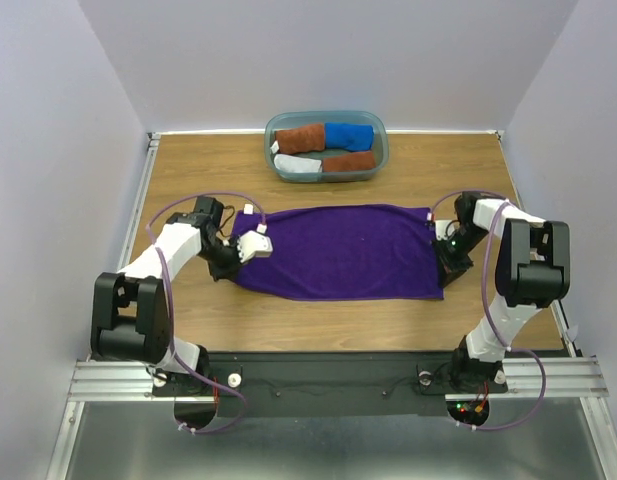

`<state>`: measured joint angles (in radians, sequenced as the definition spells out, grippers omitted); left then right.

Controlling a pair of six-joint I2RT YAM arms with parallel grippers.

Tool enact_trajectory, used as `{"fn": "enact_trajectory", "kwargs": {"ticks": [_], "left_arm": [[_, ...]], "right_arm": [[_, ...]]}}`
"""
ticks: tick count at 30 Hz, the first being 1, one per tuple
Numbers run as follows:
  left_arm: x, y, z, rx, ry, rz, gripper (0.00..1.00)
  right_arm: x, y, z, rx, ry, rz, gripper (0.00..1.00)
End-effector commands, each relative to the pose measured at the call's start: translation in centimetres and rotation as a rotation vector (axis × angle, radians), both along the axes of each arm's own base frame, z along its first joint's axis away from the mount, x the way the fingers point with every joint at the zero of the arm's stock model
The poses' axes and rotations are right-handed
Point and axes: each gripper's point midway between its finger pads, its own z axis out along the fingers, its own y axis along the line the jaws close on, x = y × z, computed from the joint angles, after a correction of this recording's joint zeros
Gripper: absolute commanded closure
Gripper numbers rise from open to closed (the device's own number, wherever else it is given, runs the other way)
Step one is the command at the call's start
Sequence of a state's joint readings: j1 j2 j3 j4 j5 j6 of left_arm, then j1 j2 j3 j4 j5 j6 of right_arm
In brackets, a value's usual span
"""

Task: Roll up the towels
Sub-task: Flatten the towel

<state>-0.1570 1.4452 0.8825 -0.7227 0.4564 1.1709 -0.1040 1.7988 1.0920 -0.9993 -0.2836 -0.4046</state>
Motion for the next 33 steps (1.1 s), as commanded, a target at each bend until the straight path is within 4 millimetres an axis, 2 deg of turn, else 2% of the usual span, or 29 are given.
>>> {"fn": "enact_trajectory", "kwargs": {"ticks": [1, 4, 6, 9, 12, 13, 15, 18, 20, 24, 25, 28, 33], "left_arm": [[-2.1, -0.1, 3.5, -0.011, 0.107, 0.004, 1.00], [-3.0, 0.0, 4.6, -0.009, 0.159, 0.003, 1.00], [-3.6, 0.1, 4.4, 0.000, 0.195, 0.005, 1.00], [-5.8, 0.7, 2.7, 0.033, 0.293, 0.004, 1.00], [-6.6, 1.3, 1.3, 0.067, 0.322, 0.028, 1.00], [-7.5, 1.5, 0.5, 0.076, 0.356, 0.032, 1.00], [-7.8, 1.9, -0.7, 0.099, 0.353, 0.065, 0.93], [-6.1, 2.7, -1.5, 0.138, 0.252, 0.105, 0.78], [-5.4, 3.0, -1.2, 0.140, 0.207, 0.127, 0.59], [-5.0, 2.6, 1.0, 0.072, 0.202, 0.112, 0.55], [-4.3, 2.6, 1.9, 0.054, 0.181, 0.112, 0.55], [-2.4, 2.4, 3.2, 0.015, 0.101, 0.158, 0.55], [0.2, 2.1, 2.2, -0.004, 0.044, 0.251, 0.60]], "right_arm": [[3.8, -1.6, 3.1, -0.096, -0.179, 0.049, 0.99], [4.0, -1.8, 4.9, -0.099, -0.192, 0.078, 0.99], [3.4, -2.0, 4.9, -0.110, -0.171, 0.092, 0.99], [1.7, -2.4, 3.5, -0.118, -0.116, 0.137, 0.99], [-0.2, -2.2, 2.0, -0.105, -0.058, 0.156, 0.99], [-0.6, -2.2, 1.8, -0.103, -0.047, 0.166, 1.00], [-1.1, -2.1, 1.7, -0.100, -0.044, 0.172, 0.98], [-1.6, -1.8, 2.2, -0.081, -0.048, 0.181, 0.78], [-1.7, -1.9, 2.4, -0.089, -0.059, 0.180, 0.66], [-0.1, -1.4, 3.8, -0.073, -0.139, 0.159, 0.75], [0.9, -0.8, 4.7, -0.044, -0.182, 0.146, 0.79], [1.5, 0.7, 5.8, 0.035, -0.202, 0.137, 0.80], [0.6, 2.9, 3.6, 0.077, -0.126, 0.192, 0.87]]}}
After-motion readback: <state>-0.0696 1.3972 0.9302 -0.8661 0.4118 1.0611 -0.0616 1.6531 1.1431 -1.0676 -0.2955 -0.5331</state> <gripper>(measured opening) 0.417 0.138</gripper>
